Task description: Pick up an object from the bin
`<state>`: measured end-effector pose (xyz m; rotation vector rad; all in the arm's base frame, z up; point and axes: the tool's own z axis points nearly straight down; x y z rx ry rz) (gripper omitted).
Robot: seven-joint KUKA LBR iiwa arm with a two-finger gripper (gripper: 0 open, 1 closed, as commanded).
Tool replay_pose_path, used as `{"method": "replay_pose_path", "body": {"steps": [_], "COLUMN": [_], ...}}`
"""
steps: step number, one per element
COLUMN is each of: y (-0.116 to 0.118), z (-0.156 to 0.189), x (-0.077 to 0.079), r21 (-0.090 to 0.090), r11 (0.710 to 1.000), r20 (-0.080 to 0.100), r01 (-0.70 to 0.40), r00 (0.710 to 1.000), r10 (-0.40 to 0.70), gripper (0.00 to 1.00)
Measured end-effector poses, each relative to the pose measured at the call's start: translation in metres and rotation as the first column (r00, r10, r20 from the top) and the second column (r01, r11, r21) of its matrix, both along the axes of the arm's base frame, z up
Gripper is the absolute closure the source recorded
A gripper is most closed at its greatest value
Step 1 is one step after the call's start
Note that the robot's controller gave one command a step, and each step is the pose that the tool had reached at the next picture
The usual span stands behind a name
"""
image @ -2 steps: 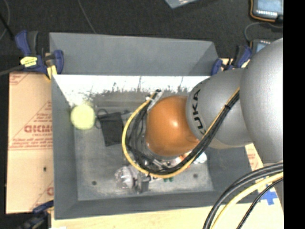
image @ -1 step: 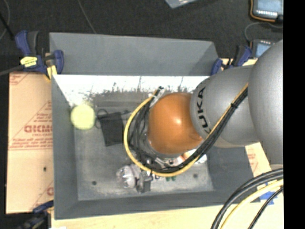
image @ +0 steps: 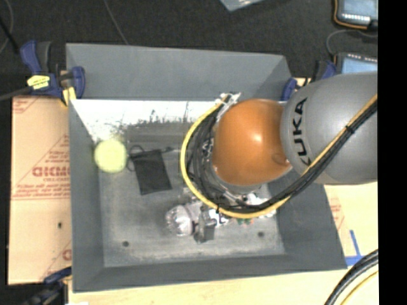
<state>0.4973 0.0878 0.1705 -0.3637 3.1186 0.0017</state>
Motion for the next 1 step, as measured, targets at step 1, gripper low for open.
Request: {"method": "replay_pose_path", "body": {"steps": [1], "y": [-0.0001], "z": [0.0392], "x": [0.0051], "r21": [-0.001], "r11": [1.000], "r20": [-0.003], "r01": [0.012], "r00": [1.000], "r10": [-0.012], "gripper": [1.00]}}
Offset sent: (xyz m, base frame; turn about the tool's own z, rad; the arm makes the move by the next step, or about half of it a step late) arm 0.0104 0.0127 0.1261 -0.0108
